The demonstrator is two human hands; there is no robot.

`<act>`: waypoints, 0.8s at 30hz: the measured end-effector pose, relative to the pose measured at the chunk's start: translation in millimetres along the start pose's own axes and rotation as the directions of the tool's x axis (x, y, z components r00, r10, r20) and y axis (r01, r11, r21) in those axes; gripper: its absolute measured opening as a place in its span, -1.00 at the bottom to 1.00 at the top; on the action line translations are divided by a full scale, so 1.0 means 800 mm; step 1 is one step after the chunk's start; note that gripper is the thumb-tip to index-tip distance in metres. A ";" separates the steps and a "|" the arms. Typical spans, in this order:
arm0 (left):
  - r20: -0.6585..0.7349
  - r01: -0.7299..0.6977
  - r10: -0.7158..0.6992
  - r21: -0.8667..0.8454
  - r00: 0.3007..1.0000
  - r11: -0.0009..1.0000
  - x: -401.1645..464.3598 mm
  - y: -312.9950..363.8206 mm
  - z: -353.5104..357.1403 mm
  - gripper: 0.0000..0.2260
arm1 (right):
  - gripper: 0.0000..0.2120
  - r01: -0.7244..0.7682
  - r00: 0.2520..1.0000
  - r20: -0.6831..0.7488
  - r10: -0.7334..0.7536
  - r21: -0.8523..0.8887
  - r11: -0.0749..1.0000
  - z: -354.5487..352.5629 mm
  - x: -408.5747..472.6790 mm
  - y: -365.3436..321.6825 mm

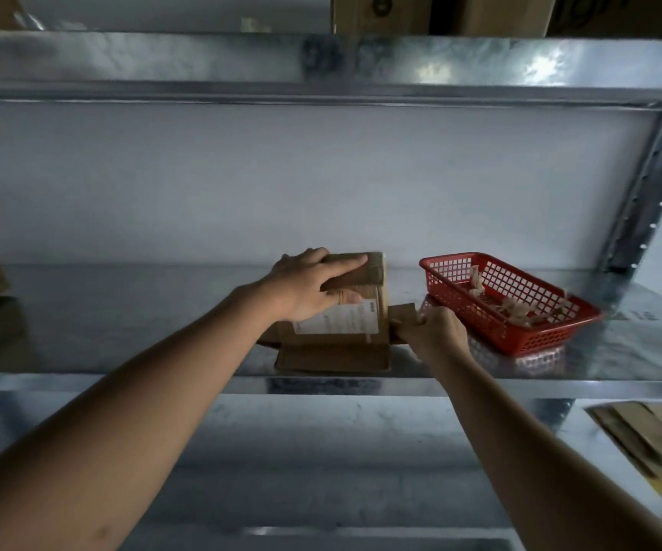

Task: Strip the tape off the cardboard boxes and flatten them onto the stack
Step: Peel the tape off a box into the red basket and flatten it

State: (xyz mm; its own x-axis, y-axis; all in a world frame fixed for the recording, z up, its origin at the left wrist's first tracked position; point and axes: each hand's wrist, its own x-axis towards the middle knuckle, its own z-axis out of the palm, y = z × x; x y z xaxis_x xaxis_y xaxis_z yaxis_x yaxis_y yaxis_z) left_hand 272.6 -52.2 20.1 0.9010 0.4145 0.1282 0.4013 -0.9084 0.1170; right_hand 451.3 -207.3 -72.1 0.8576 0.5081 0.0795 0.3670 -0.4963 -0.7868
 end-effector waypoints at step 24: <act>0.331 0.210 -0.123 -0.240 0.935 0.948 -0.006 -0.029 -0.051 -0.53 | -0.76 0.249 0.919 0.166 -0.356 0.453 0.856 0.034 0.005 -0.078</act>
State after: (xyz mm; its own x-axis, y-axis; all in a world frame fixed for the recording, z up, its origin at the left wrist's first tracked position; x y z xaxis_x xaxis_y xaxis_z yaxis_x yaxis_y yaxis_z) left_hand 252.5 -31.0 57.3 0.8479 0.4821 -0.2206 0.5300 -0.7610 0.3741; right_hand 421.9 -154.8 -39.3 0.5979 0.7611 0.2514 0.3647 0.0210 -0.9309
